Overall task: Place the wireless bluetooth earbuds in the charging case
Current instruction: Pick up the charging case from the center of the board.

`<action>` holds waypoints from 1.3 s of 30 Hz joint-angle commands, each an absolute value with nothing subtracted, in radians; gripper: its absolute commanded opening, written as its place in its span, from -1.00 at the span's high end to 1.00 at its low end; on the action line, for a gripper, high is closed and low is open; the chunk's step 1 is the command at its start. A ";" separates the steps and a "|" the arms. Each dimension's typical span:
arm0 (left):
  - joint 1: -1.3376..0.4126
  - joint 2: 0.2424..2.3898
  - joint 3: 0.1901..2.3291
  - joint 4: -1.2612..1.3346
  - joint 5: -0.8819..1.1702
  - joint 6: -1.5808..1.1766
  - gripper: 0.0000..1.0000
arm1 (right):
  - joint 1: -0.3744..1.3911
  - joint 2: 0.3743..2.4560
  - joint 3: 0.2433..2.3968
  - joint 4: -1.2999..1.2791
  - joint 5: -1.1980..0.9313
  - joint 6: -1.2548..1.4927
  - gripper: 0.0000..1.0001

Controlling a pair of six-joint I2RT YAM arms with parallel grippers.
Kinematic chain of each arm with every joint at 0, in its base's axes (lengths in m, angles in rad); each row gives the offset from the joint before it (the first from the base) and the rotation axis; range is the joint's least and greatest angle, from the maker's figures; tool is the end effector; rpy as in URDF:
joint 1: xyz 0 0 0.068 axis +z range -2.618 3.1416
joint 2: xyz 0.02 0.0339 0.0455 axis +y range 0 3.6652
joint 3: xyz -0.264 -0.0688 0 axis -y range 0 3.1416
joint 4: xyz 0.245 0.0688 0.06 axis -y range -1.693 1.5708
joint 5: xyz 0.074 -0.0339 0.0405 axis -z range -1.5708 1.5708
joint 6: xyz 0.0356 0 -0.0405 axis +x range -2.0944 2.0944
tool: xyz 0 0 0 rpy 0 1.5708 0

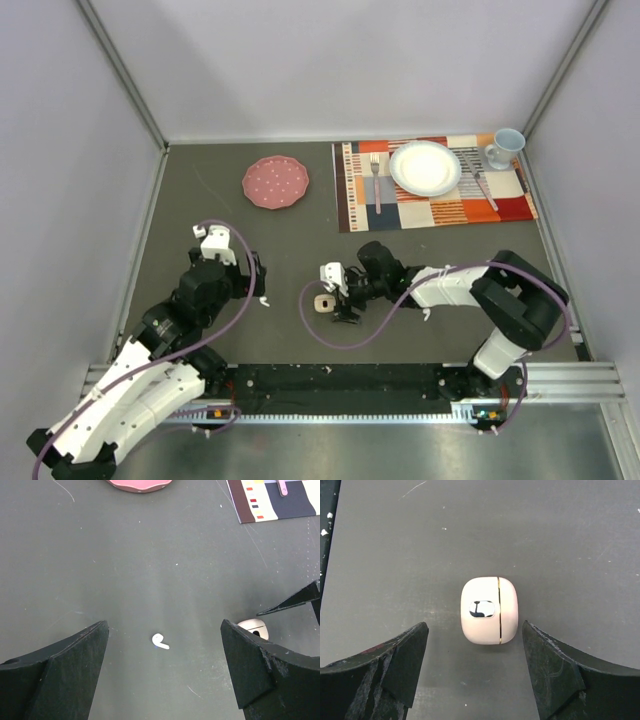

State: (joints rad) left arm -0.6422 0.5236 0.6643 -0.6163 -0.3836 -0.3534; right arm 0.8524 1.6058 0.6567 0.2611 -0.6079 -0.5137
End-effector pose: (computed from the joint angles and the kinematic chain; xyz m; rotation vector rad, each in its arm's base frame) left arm 0.1046 -0.0616 0.2903 0.0535 2.0169 -0.2415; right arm 0.1824 0.2396 0.1476 -1.6624 1.5198 0.8663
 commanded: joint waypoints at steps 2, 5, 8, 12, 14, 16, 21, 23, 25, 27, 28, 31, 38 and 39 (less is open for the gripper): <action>-0.640 0.538 0.670 -0.604 -0.393 -0.359 -0.98 | 0.836 1.654 0.721 0.296 -0.663 -0.551 -0.50; -0.640 0.540 0.670 -0.606 -0.393 -0.359 -0.98 | 0.831 1.680 0.745 0.285 -0.664 -0.543 -0.49; -0.640 0.546 0.672 -0.606 -0.396 -0.359 -0.98 | 0.828 1.704 0.762 0.258 -0.666 -0.555 -0.46; -0.640 0.564 0.675 -0.601 -0.384 -0.354 -0.98 | 0.827 1.717 0.761 0.259 -0.660 -0.555 -0.36; -0.640 0.574 0.678 -0.600 -0.374 -0.351 -0.98 | 0.827 1.726 0.758 0.256 -0.650 -0.554 -0.33; -0.638 0.581 0.678 -0.598 -0.371 -0.348 -0.98 | 0.827 1.729 0.759 0.253 -0.643 -0.551 -0.30; -0.640 0.589 0.678 -0.588 -0.365 -0.342 -0.98 | 0.827 1.752 0.762 0.247 -0.640 -0.548 -0.23; -0.638 0.594 0.675 -0.581 -0.364 -0.341 -0.98 | 0.825 1.758 0.770 0.233 -0.638 -0.555 -0.15; -0.640 0.600 0.676 -0.580 -0.361 -0.341 -0.98 | 0.825 1.763 0.773 0.221 -0.629 -0.558 -0.13; -0.640 0.603 0.676 -0.580 -0.356 -0.337 -0.98 | 0.825 1.764 0.769 0.224 -0.621 -0.558 -0.08; -0.640 0.604 0.676 -0.580 -0.354 -0.336 -0.98 | 0.825 1.764 0.759 0.235 -0.609 -0.554 -0.06; -0.640 0.604 0.676 -0.578 -0.353 -0.336 -0.98 | 0.825 1.756 0.743 0.251 -0.601 -0.545 0.07; -0.640 0.601 0.675 -0.580 -0.356 -0.337 -0.98 | 0.825 1.701 0.707 0.348 -0.560 -0.456 0.72; -0.640 0.600 0.675 -0.580 -0.354 -0.337 -0.98 | 0.825 1.681 0.692 0.389 -0.543 -0.434 0.80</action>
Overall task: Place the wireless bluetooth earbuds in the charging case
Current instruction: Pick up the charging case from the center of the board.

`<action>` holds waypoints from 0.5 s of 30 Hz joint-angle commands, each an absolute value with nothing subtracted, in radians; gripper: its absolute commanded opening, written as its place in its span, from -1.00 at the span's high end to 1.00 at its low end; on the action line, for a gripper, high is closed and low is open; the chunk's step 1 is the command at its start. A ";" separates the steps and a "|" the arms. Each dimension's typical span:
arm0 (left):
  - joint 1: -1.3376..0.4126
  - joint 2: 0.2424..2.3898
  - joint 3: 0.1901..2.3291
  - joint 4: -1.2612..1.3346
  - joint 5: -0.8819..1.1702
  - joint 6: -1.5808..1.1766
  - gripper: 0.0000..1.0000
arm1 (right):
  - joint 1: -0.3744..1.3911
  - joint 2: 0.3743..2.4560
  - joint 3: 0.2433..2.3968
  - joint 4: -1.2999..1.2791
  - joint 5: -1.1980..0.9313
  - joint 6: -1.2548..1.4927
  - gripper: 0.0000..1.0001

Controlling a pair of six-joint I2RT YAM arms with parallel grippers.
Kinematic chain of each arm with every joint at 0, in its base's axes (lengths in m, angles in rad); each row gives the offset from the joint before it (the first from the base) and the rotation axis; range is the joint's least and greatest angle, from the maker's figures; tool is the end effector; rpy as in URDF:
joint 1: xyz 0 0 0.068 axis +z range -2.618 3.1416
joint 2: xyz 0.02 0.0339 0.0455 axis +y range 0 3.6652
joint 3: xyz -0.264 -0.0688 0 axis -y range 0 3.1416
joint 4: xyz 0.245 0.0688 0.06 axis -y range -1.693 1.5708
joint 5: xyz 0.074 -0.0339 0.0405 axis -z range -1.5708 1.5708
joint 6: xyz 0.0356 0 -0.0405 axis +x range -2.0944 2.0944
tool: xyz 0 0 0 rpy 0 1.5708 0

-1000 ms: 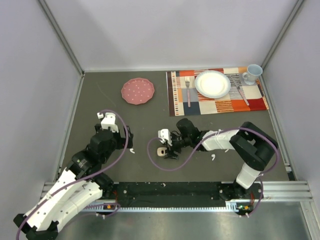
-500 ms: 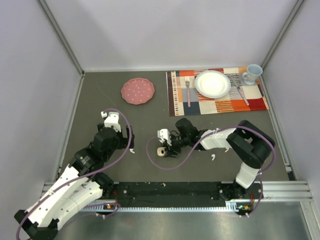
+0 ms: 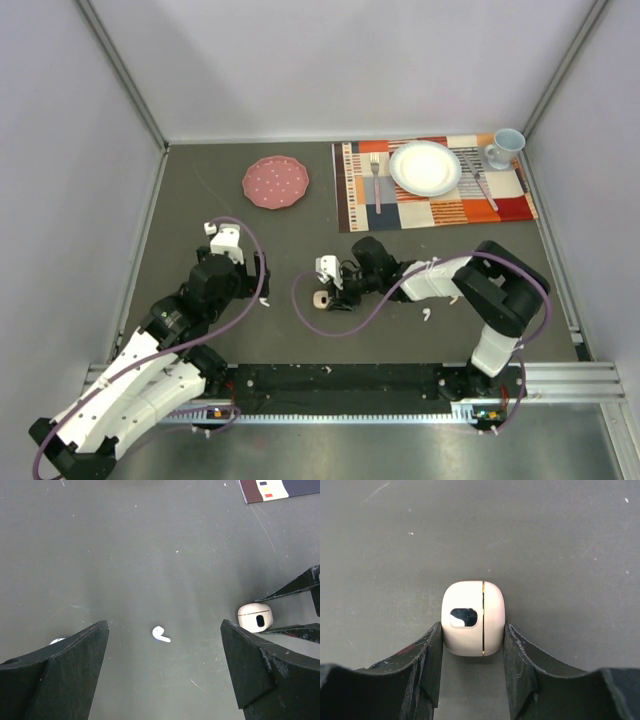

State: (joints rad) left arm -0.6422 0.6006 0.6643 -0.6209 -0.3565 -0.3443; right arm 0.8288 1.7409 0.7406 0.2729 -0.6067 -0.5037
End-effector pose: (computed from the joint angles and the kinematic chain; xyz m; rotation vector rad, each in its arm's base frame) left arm 0.1148 -0.0703 0.2814 0.1032 2.0941 -0.2173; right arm 0.2044 0.2530 0.1312 -1.6498 1.5840 0.8640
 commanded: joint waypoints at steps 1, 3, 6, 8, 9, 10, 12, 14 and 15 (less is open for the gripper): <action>-0.640 0.598 0.673 -0.580 -0.345 -0.339 -0.98 | 0.827 1.654 0.646 0.431 -0.526 -0.404 0.88; -0.638 0.592 0.670 -0.583 -0.336 -0.347 -0.98 | 0.825 1.563 0.595 0.578 -0.497 -0.364 1.00; -0.640 0.572 0.670 -0.580 -0.313 -0.363 -0.98 | 0.825 1.429 0.537 0.647 -0.457 -0.308 1.00; -0.638 0.557 0.667 -0.554 -0.269 -0.374 -0.98 | 0.827 1.364 0.537 0.623 -0.445 -0.287 1.00; -0.638 0.543 0.666 -0.540 -0.243 -0.380 -0.98 | 0.828 1.306 0.540 0.588 -0.443 -0.282 1.00; -0.638 0.535 0.663 -0.520 -0.210 -0.387 -0.98 | 0.828 1.272 0.545 0.568 -0.440 -0.282 1.00; -0.640 0.519 0.667 -0.456 -0.101 -0.422 -0.98 | 0.830 1.186 0.549 0.510 -0.428 -0.293 1.00; -0.638 0.500 0.654 -0.366 -0.005 -0.445 -0.98 | 0.833 1.132 0.552 0.467 -0.391 -0.316 1.00; -0.640 0.483 0.631 -0.254 0.106 -0.462 -0.98 | 0.833 1.103 0.554 0.447 -0.381 -0.325 1.00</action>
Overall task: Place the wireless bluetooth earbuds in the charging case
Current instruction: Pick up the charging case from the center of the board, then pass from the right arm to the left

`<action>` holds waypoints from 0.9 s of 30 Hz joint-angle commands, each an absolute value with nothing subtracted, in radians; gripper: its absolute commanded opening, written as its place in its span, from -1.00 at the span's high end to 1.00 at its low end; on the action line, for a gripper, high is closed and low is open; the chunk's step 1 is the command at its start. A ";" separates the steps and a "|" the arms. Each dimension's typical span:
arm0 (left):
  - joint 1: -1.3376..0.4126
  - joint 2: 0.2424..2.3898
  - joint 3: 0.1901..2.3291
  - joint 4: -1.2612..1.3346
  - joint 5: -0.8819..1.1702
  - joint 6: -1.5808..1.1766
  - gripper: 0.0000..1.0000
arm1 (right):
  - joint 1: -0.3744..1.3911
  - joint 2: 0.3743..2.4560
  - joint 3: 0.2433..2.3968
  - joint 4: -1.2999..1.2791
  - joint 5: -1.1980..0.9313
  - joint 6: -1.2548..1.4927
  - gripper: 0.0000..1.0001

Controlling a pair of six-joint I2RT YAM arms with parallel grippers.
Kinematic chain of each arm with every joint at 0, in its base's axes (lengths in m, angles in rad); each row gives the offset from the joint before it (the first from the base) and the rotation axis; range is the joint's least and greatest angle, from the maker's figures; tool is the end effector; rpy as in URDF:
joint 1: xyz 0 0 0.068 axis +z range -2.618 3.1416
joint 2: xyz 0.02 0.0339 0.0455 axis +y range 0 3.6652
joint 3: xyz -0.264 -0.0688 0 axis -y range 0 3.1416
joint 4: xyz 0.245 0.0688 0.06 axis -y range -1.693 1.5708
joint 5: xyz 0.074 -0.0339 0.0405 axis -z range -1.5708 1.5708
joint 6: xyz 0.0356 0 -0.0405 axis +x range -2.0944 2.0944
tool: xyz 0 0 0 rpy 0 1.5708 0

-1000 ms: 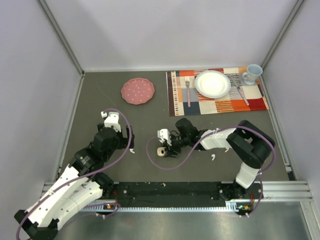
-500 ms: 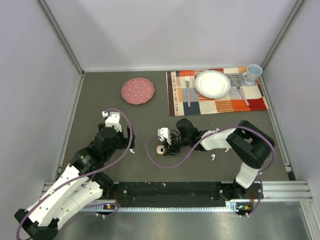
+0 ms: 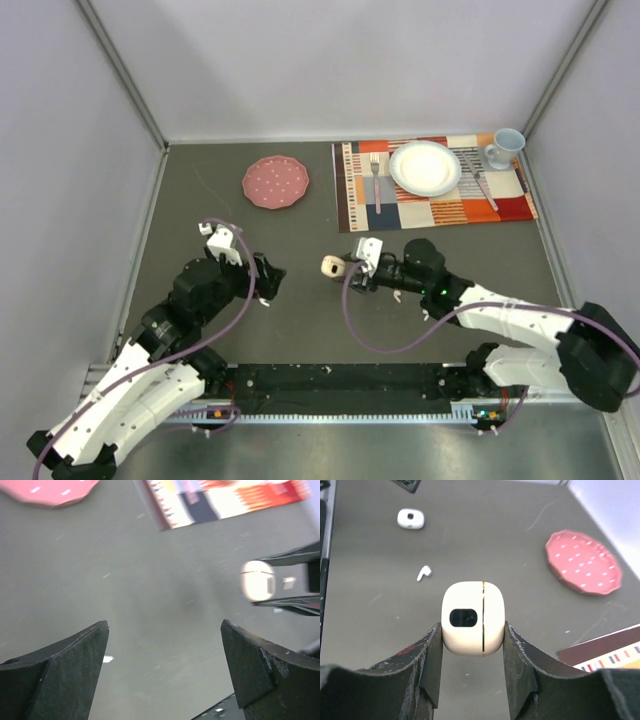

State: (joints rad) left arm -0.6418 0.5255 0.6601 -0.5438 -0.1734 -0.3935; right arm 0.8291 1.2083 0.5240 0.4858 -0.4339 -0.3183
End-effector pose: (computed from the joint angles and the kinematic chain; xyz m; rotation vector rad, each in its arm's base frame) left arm 0.1049 -0.0708 0.2949 0.1348 2.0035 -0.4997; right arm 0.1635 0.2006 0.2310 -1.2383 1.3232 0.7493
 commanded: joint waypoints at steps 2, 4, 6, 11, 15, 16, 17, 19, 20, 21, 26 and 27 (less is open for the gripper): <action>-0.638 0.485 0.617 -0.158 0.176 -0.507 -0.98 | 0.836 1.030 0.555 0.397 -0.353 -0.342 1.00; -0.640 0.520 0.623 -0.079 0.250 -0.521 -0.98 | 0.844 0.968 0.555 0.362 -0.321 -0.351 1.00; -0.640 0.595 0.662 -0.074 0.278 -0.523 -0.98 | 0.850 0.936 0.555 0.335 -0.314 -0.356 1.00; -0.640 0.776 0.758 -0.048 0.474 -0.521 -0.98 | 0.865 0.873 0.548 0.290 -0.281 -0.345 1.00; -0.643 0.902 0.804 0.026 0.586 -0.555 -0.96 | 0.880 0.845 0.523 0.304 -0.261 -0.330 1.00; -0.644 0.917 0.810 0.028 0.594 -0.558 -0.95 | 0.890 0.841 0.522 0.302 -0.255 -0.327 1.00; -0.646 0.929 0.814 0.026 0.606 -0.557 -0.93 | 0.891 0.838 0.520 0.299 -0.250 -0.328 1.00; -0.647 0.954 0.822 0.025 0.615 -0.560 -0.91 | 0.897 0.828 0.515 0.291 -0.238 -0.330 1.00; -0.650 0.959 0.822 0.028 0.615 -0.567 -0.91 | 0.899 0.827 0.514 0.290 -0.236 -0.330 1.00; -0.650 0.965 0.819 0.029 0.606 -0.572 -0.90 | 0.900 0.824 0.509 0.291 -0.235 -0.327 1.00; -0.660 0.999 0.813 0.055 0.607 -0.600 -0.81 | 0.900 0.831 0.506 0.298 -0.233 -0.305 1.00; -0.661 1.003 0.816 0.057 0.604 -0.604 -0.80 | 0.902 0.834 0.508 0.295 -0.236 -0.299 1.00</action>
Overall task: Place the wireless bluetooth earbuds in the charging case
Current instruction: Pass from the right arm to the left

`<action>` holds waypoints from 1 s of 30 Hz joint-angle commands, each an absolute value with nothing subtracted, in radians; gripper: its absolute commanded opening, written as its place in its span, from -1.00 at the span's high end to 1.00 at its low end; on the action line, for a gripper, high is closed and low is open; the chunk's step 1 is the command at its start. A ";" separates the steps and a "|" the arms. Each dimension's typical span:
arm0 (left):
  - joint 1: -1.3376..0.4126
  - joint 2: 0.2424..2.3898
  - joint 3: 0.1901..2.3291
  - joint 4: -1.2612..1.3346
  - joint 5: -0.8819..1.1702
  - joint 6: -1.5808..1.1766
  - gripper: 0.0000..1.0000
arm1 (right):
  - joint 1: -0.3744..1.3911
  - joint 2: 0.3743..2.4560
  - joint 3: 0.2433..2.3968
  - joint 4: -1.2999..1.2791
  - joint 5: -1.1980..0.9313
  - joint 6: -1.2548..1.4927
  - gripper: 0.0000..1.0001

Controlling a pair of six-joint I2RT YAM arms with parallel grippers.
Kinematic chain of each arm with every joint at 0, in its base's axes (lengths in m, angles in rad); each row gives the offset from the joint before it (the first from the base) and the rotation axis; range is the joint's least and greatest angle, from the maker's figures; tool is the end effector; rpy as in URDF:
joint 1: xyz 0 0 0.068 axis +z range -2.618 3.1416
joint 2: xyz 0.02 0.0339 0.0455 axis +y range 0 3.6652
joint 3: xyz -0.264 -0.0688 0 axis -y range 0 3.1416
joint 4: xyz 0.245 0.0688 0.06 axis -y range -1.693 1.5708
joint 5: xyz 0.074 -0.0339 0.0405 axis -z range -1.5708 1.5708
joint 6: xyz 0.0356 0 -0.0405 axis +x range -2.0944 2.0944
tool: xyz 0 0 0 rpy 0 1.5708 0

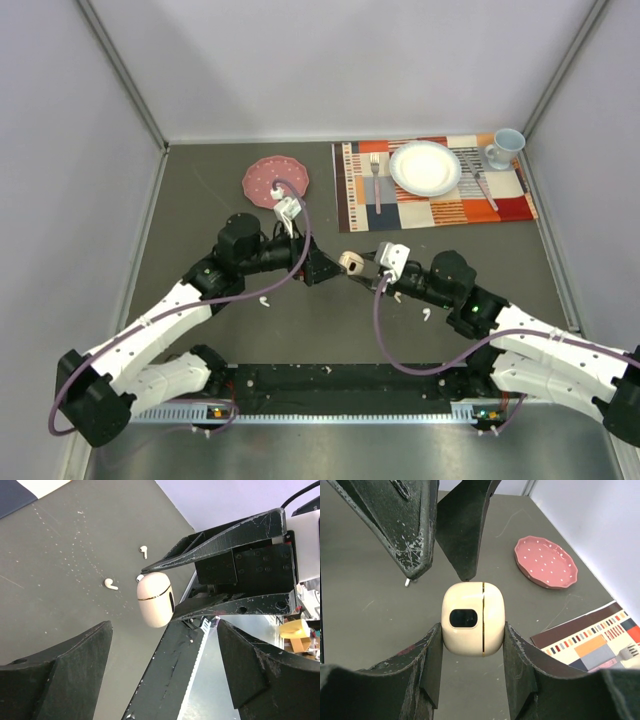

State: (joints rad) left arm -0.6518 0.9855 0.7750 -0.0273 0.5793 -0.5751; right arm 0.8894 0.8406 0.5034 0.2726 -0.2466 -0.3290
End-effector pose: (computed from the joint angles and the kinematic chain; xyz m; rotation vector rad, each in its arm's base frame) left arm 0.1688 -0.1533 0.3166 0.5305 1.9273 -1.3556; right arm 0.1213 0.1633 0.2787 -1.1079 1.2509 0.6280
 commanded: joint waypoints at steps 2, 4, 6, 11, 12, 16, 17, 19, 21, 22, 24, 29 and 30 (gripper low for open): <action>-0.667 1.015 0.819 0.060 0.597 -0.612 -0.78 | 0.904 0.836 0.506 0.307 -0.239 -0.295 1.00; -0.670 1.025 0.822 0.061 0.594 -0.615 -0.74 | 0.907 0.834 0.500 0.319 -0.239 -0.291 1.00; -0.675 1.038 0.824 0.063 0.594 -0.618 -0.71 | 0.907 0.835 0.502 0.328 -0.238 -0.291 1.00; -0.689 1.052 0.812 0.116 0.580 -0.643 -0.57 | 0.907 0.841 0.505 0.333 -0.247 -0.291 1.00; -0.692 1.057 0.810 0.126 0.583 -0.646 -0.53 | 0.908 0.839 0.505 0.330 -0.248 -0.290 1.00; -0.701 1.075 0.811 0.136 0.586 -0.652 -0.37 | 0.910 0.836 0.503 0.330 -0.250 -0.285 1.00; -0.703 1.080 0.810 0.141 0.586 -0.652 -0.34 | 0.910 0.838 0.503 0.330 -0.250 -0.284 1.00; -0.704 1.084 0.811 0.143 0.589 -0.655 -0.25 | 0.911 0.836 0.503 0.333 -0.245 -0.281 1.00; -0.707 1.092 0.813 0.143 0.594 -0.657 -0.21 | 0.913 0.833 0.502 0.336 -0.239 -0.279 1.00; -0.707 1.092 0.813 0.143 0.595 -0.658 -0.21 | 0.914 0.830 0.502 0.339 -0.238 -0.281 1.00; -0.710 1.095 0.810 0.143 0.594 -0.658 -0.19 | 0.914 0.831 0.500 0.342 -0.232 -0.279 1.00; -0.712 1.097 0.807 0.143 0.594 -0.658 -0.07 | 0.916 0.828 0.495 0.354 -0.215 -0.279 1.00; -0.713 1.098 0.808 0.143 0.597 -0.660 -0.05 | 0.917 0.830 0.494 0.356 -0.213 -0.279 1.00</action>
State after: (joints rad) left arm -0.7067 1.0977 0.7799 0.0830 0.5823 -0.6567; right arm 0.9016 0.8406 0.4973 0.2890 -0.2333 -0.2913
